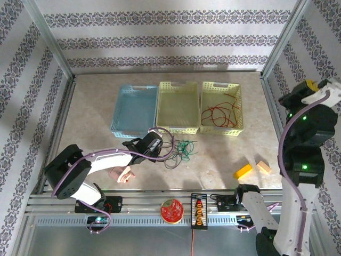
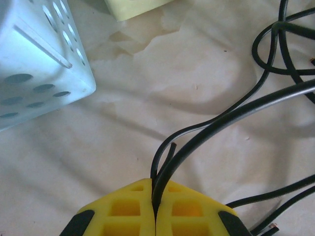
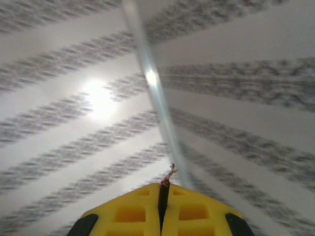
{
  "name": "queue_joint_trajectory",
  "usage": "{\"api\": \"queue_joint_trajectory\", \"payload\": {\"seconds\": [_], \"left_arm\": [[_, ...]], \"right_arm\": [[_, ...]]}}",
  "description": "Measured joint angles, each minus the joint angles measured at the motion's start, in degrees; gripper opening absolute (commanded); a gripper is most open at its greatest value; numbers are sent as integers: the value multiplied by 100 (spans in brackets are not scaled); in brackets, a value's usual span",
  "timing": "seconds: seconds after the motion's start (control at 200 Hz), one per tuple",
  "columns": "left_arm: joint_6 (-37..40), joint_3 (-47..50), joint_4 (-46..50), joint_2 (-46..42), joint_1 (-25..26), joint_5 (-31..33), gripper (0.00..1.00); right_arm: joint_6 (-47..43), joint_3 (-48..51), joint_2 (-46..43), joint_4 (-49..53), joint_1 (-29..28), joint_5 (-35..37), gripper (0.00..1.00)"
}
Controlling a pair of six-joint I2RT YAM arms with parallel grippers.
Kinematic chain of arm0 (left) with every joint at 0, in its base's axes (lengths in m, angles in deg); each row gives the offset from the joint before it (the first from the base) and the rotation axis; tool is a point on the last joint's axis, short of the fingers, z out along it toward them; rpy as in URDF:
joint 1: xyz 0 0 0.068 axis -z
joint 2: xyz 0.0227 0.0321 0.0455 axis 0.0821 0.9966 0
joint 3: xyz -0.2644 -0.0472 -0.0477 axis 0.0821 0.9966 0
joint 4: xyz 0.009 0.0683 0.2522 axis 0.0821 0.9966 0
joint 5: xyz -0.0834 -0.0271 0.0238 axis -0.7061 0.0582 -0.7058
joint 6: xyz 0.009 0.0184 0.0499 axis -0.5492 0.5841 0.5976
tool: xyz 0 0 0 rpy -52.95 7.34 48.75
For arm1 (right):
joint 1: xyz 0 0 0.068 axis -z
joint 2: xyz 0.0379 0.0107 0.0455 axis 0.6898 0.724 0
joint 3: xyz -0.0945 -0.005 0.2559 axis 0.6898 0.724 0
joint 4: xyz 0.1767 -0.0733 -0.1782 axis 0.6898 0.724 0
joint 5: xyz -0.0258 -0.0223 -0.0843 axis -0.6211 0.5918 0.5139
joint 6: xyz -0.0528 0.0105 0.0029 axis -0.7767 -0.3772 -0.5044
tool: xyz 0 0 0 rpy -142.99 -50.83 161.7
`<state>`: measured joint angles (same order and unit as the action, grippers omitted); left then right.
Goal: Untangle the cables
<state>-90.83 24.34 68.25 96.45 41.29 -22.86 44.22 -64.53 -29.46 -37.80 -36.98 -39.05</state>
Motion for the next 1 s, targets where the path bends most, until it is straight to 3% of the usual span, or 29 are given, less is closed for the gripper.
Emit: {"api": "queue_joint_trajectory", "payload": {"seconds": [0.17, 0.4, 0.59, 0.77, 1.0], "left_arm": [[-2, 0, -11, 42, 0, 2, 0], [-85, -13, -44, 105, 0, -42, 0], [-177, -66, -57, 144, 0, -61, 0], [-302, -66, -68, 144, 0, -59, 0], [-389, -66, -70, 83, 0, -59, 0]], "right_arm": [[457, -817, 743, -59, -66, -1353, 0], [684, -2229, 1810, -188, -595, -2190, 0], [557, -2968, 2750, -457, -1561, -2247, 0], [264, -2872, 3692, -610, -2402, -1996, 0], [136, -2396, 4614, -656, -2817, -1886, 0]]}}
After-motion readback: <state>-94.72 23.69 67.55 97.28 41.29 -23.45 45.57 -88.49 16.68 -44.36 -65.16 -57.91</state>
